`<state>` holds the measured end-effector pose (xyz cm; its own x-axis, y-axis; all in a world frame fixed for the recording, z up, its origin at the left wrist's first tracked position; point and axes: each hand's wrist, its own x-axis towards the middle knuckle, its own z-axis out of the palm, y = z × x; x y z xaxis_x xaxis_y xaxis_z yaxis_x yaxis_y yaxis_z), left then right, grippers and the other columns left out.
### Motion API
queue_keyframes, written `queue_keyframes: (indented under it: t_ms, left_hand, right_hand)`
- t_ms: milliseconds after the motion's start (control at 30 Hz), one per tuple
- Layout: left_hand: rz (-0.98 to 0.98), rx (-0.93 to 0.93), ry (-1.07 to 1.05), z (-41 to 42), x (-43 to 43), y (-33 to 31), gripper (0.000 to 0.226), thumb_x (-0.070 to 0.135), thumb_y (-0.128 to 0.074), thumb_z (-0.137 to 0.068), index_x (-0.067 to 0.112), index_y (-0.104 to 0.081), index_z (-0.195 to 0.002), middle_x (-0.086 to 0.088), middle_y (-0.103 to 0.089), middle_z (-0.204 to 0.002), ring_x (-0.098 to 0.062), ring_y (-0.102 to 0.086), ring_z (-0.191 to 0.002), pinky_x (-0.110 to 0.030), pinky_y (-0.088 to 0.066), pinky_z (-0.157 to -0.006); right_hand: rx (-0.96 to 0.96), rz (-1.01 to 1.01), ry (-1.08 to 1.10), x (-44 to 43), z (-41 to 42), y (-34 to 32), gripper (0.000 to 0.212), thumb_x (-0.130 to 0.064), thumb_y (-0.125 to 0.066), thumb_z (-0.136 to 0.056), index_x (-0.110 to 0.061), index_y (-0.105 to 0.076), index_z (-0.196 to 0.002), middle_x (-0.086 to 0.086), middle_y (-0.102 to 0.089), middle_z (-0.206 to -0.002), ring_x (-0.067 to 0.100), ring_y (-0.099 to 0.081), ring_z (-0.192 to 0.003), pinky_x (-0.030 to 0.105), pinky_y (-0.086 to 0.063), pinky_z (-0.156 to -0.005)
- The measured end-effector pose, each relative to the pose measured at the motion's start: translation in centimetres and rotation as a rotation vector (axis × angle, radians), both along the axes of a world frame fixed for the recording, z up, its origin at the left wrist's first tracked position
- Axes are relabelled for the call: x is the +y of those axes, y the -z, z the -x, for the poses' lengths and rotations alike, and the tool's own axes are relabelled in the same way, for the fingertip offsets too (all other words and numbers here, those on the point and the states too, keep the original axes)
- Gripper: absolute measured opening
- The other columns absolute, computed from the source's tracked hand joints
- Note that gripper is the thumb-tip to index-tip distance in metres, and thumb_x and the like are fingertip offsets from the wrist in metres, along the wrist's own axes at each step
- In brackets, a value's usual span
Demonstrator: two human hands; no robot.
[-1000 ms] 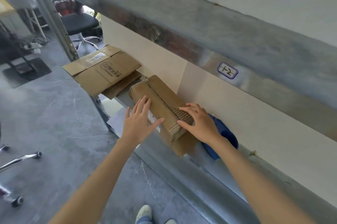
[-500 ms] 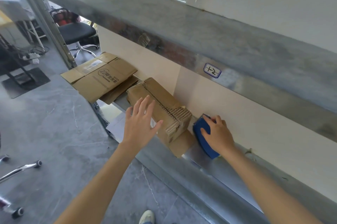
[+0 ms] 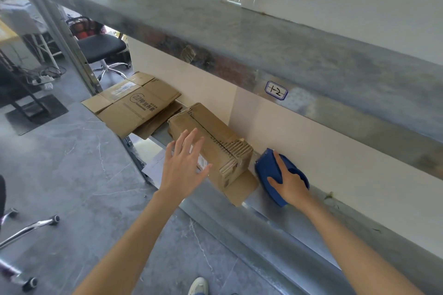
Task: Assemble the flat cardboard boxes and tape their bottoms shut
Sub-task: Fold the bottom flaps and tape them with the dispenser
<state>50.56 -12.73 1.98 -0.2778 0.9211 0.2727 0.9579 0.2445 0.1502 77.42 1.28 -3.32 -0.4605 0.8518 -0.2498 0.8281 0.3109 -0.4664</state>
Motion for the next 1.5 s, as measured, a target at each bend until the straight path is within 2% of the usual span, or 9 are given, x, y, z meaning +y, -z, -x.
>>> queue_keyframes:
  t_ms: [167,367,467,633,833,1100,1233,1367,1500]
  left_hand:
    - [-0.003,-0.002,0.01,0.1,0.1,0.3,0.061,0.049,-0.067,-0.087,0.016,-0.056,-0.137,-0.009,-0.038,-0.155,-0.03,-0.031,-0.146,-0.052,-0.028,-0.113]
    - [0.009,0.007,0.03,-0.1,0.1,0.8,0.06,0.047,-0.068,-0.086,0.016,-0.056,-0.136,-0.008,-0.04,-0.154,-0.029,-0.031,-0.146,-0.051,-0.025,-0.114]
    - [0.011,0.003,0.041,0.0,0.0,0.8,0.059,0.045,-0.071,-0.085,0.015,-0.059,-0.134,-0.008,-0.043,-0.152,-0.029,-0.034,-0.145,-0.052,-0.026,-0.114]
    - [-0.004,-0.041,0.078,0.1,0.2,0.6,0.051,0.035,-0.071,-0.087,0.016,-0.058,-0.133,-0.005,-0.047,-0.149,-0.027,-0.035,-0.144,-0.049,-0.028,-0.114]
    - [-0.026,-0.13,0.151,-0.6,1.3,0.1,0.046,0.029,-0.069,-0.089,0.018,-0.059,-0.132,0.0,-0.054,-0.141,-0.025,-0.043,-0.137,-0.045,-0.035,-0.109]
    - [0.038,-0.272,0.164,-2.0,2.5,-0.2,0.042,0.034,-0.058,-0.095,0.025,-0.056,-0.136,0.007,-0.053,-0.141,-0.018,-0.041,-0.135,-0.041,-0.03,-0.11]
    - [0.043,-0.413,0.207,-2.6,3.8,-1.7,0.042,0.027,-0.06,-0.093,0.024,-0.056,-0.135,0.006,-0.057,-0.136,-0.019,-0.048,-0.129,-0.041,-0.035,-0.106]
    - [0.017,-0.6,0.291,-3.1,4.7,-3.1,0.045,0.02,-0.067,-0.09,0.023,-0.059,-0.134,0.007,-0.06,-0.13,-0.015,-0.054,-0.122,-0.035,-0.042,-0.104]
    - [0.051,-0.697,0.393,-3.3,4.9,-3.8,0.05,0.016,-0.071,-0.088,0.023,-0.057,-0.135,0.009,-0.06,-0.129,-0.004,-0.054,-0.119,-0.025,-0.04,-0.103]
  right_hand:
    - [0.074,0.143,0.022,0.6,-0.6,-0.2,0.088,-0.036,-0.061,-0.097,-0.045,0.005,-0.154,0.009,-0.065,-0.097,0.025,-0.063,-0.071,0.035,-0.051,-0.06]
    - [0.083,0.196,0.076,1.8,-0.5,-1.4,0.095,-0.029,-0.07,-0.091,-0.045,-0.002,-0.155,0.001,-0.04,-0.152,0.03,-0.052,-0.122,0.038,-0.049,-0.093]
    - [0.009,0.129,0.056,1.9,-0.1,-1.6,0.091,-0.029,-0.066,-0.093,-0.047,-0.001,-0.154,0.003,-0.048,-0.147,0.031,-0.055,-0.12,0.037,-0.05,-0.091]
    - [-0.086,-0.123,0.056,1.1,-0.1,-2.0,0.078,-0.044,-0.054,-0.098,-0.049,0.0,-0.154,0.007,-0.07,-0.102,0.027,-0.066,-0.084,0.037,-0.055,-0.072]
    - [-0.099,-0.237,0.021,0.4,-1.8,-2.6,0.077,-0.046,-0.057,-0.095,-0.05,-0.007,-0.153,-0.001,-0.065,-0.074,0.015,-0.057,-0.058,0.026,-0.036,-0.047]
    - [-0.043,-0.328,-0.124,-0.6,-4.5,-6.2,0.083,-0.051,-0.057,-0.092,-0.069,0.008,-0.141,-0.013,-0.049,-0.053,0.004,-0.048,-0.046,0.019,-0.035,-0.046]
    - [-0.007,-0.353,-0.225,-1.7,-4.9,-7.7,0.086,-0.052,-0.059,-0.091,-0.073,0.01,-0.137,-0.021,-0.059,-0.074,0.001,-0.055,-0.057,0.013,-0.031,-0.051]
    - [-0.016,-0.384,-0.356,-2.0,-4.6,-8.4,0.08,-0.055,-0.057,-0.091,-0.071,0.007,-0.137,-0.008,-0.067,-0.12,0.018,-0.067,-0.099,0.032,-0.054,-0.075]
    - [0.005,-0.404,-0.425,-2.6,-3.9,-9.5,0.082,-0.055,-0.055,-0.091,-0.076,0.012,-0.133,-0.012,-0.069,-0.115,0.015,-0.067,-0.085,0.034,-0.055,-0.075]
